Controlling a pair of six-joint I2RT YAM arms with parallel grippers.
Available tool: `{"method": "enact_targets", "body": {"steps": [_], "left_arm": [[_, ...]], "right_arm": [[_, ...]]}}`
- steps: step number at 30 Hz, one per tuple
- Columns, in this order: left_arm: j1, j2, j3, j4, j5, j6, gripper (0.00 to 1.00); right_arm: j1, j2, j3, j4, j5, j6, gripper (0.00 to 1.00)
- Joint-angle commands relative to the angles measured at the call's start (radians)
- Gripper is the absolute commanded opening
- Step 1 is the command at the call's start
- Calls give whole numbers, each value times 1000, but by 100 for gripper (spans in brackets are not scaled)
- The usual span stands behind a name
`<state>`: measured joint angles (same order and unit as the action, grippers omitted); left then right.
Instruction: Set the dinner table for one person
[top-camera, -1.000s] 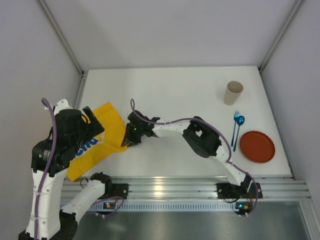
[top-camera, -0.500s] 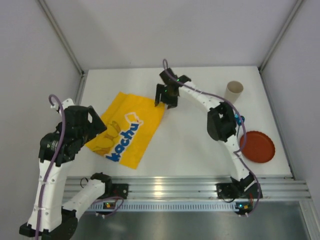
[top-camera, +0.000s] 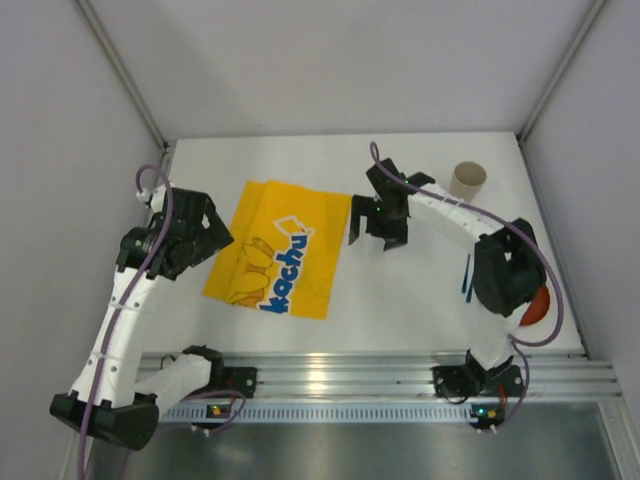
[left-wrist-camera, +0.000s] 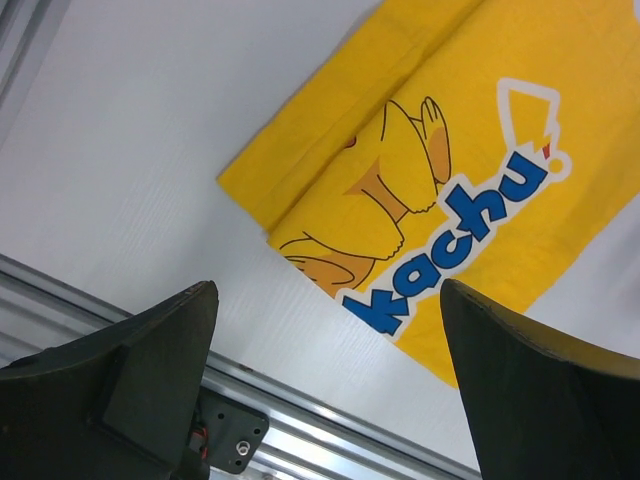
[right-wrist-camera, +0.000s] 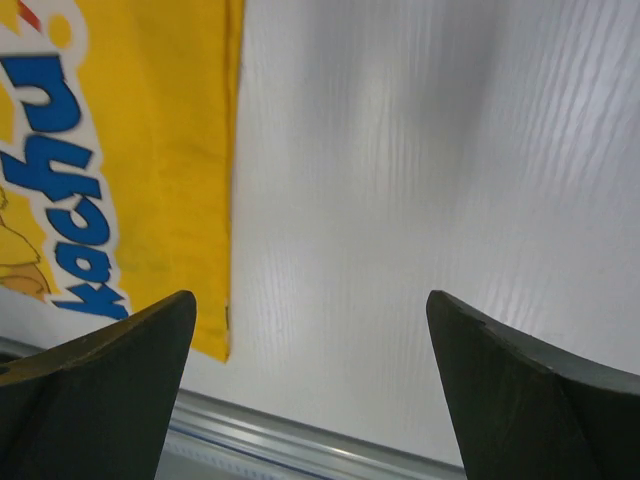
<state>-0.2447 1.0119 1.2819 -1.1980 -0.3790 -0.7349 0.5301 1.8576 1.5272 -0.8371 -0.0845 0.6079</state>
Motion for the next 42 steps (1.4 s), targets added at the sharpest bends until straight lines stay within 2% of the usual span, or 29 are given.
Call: {"method": "enact_targets", "body": {"steps": [1,5,11,17,21,23,24,26,27,28,31,33,34,37,40,42], "left_arm": [[-2,10,-9,87,11,-6,98],[-4,13,-19,95,28,-11,98],[-4,-4,-39,84,38,-11,98],[-4,-6,-44,89,71,8,98],[-2,26,-23,110,72,22,98],[2,51,-13,133,72,51,98],[16,77,-13,162,75,75,98],[41,146,-13,196,95,103,98],[79,175,-12,227,129,118,97],[100,207,-10,245,153,147,88],[156,338,14,285,177,183,77],[183,413,22,316,178,199,76],[189,433,19,365,201,209,75],[200,510,14,443,230,253,73],[214,602,14,484,215,275,68],[237,666,7,512,267,285,63]], "right_arm": [[-4,-115,-166,211,-145,88,100],[-4,-104,-286,369,-248,131,100],[-7,38,-319,691,-342,254,100],[-1,156,-220,754,-366,328,99],[11,216,-187,753,-377,346,93],[21,230,-170,748,-388,345,81],[24,239,-167,747,-393,342,66],[25,238,-168,728,-396,336,50],[25,232,-173,722,-396,323,44],[22,229,-183,715,-394,317,34],[19,209,-202,698,-405,294,22],[19,200,-203,678,-416,270,16],[19,196,-200,665,-414,260,10],[8,170,-200,633,-412,231,2],[-11,158,-191,609,-429,208,0],[-27,164,-179,590,-440,188,0]]}}
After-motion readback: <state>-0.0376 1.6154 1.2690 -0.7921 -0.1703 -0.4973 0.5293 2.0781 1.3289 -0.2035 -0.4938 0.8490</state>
